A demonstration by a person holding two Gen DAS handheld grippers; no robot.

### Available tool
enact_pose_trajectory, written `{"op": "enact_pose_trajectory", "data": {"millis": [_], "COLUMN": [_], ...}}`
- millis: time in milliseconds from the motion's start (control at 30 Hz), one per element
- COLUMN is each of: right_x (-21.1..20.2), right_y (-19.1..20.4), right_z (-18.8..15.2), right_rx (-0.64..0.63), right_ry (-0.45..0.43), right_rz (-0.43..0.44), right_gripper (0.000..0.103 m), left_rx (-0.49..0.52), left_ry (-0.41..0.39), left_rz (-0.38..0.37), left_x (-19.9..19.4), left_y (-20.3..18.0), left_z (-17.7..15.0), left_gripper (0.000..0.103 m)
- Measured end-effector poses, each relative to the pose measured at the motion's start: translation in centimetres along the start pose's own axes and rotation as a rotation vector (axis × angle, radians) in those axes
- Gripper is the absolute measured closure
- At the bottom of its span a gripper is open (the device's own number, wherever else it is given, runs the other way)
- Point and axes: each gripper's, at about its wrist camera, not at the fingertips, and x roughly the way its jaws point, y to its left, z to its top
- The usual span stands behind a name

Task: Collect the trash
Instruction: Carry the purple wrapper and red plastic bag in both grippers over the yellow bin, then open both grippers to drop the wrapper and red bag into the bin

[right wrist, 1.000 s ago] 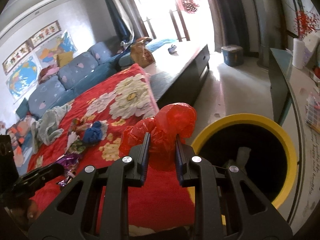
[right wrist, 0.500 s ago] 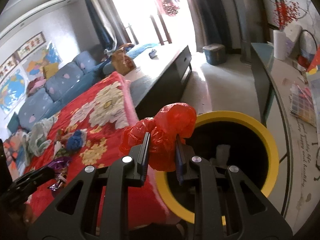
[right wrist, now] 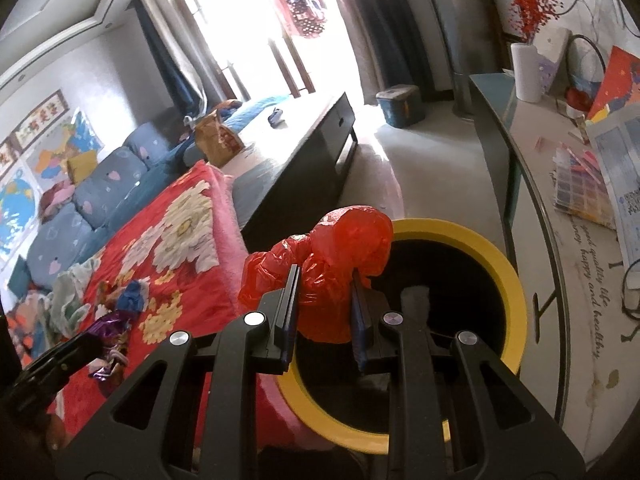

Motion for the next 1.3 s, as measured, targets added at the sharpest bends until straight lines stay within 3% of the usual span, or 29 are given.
{"op": "enact_pose_trajectory", "data": {"millis": [500,1167,1267,1300], "right_x": [-0.3,0.0,0.2,0.2], "right_y": [-3.2,-7.2,-7.7,-7.7], "right_z": [0.3,-0.6,-0.7,-0.8], "right_rx": [0.065,0.110,0.135,0.144], "right_ry": [-0.025,0.000,0.011,0.012], "right_rz": [-0.049,-0.204,-0.195,-0.189], "right_gripper": [0.087,0.086,0.080,0.072], "left_rx": [0.032,0.040,0.030,0.028], "left_ry": [0.009,0.048,0.062,0.064], "left_rz": [-0.032,-0.046,-0.047,-0.045], "left_x": [3.4,8.4,9.1,9.3], "left_y": [-2.2,-4.0,-4.1,-4.0], "left_z": [1.3,1.4,1.4,1.4], "left_gripper": [0.092,0.092,0.091,0.091]}}
